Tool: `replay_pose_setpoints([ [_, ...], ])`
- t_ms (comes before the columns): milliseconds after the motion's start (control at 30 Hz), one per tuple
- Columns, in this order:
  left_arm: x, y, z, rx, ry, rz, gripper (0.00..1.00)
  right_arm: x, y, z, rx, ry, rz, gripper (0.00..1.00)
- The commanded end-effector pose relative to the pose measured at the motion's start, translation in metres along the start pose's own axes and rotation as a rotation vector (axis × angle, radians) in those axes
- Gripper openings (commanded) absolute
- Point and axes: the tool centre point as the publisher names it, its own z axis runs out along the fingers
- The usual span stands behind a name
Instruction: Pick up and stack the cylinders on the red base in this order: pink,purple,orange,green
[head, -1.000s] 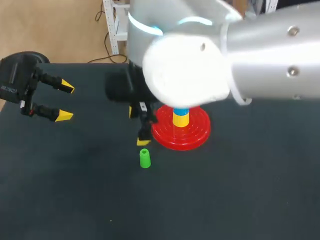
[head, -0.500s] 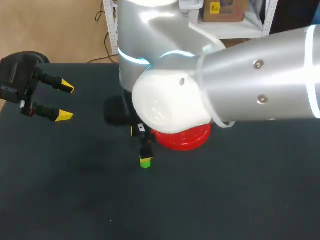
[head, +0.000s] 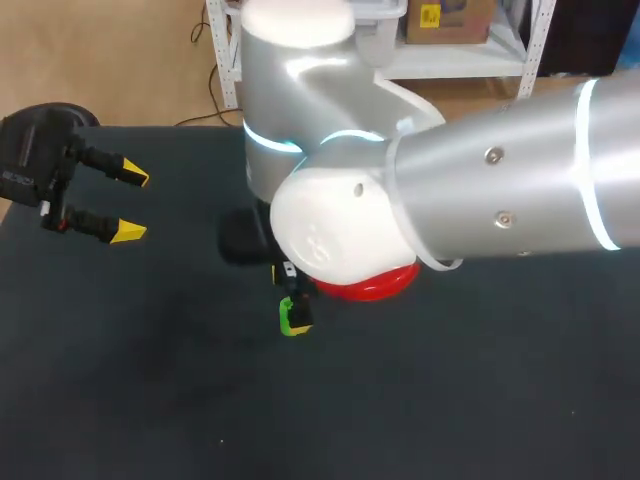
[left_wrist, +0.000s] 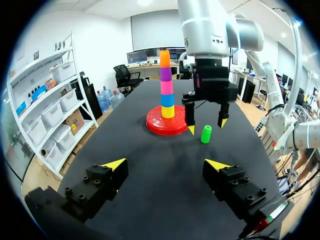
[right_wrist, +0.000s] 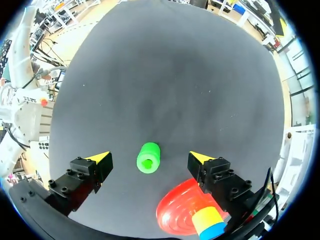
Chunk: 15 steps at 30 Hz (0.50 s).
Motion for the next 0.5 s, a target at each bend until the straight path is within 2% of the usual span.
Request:
replay_pose_setpoints([
  [33, 0.0014, -0.0002, -0.0001, -0.002, -0.004, 0.003, 1.00, -0.0005, -0.0049, 0.0053, -0.008, -0.005, 0.002, 1.00],
  [500, 0.0014, -0.0002, -0.0001, -0.002, -0.004, 0.003, 1.00, -0.0002, -0.0073, 0.0146, -0.025, -0.017, 0.007, 1.00],
])
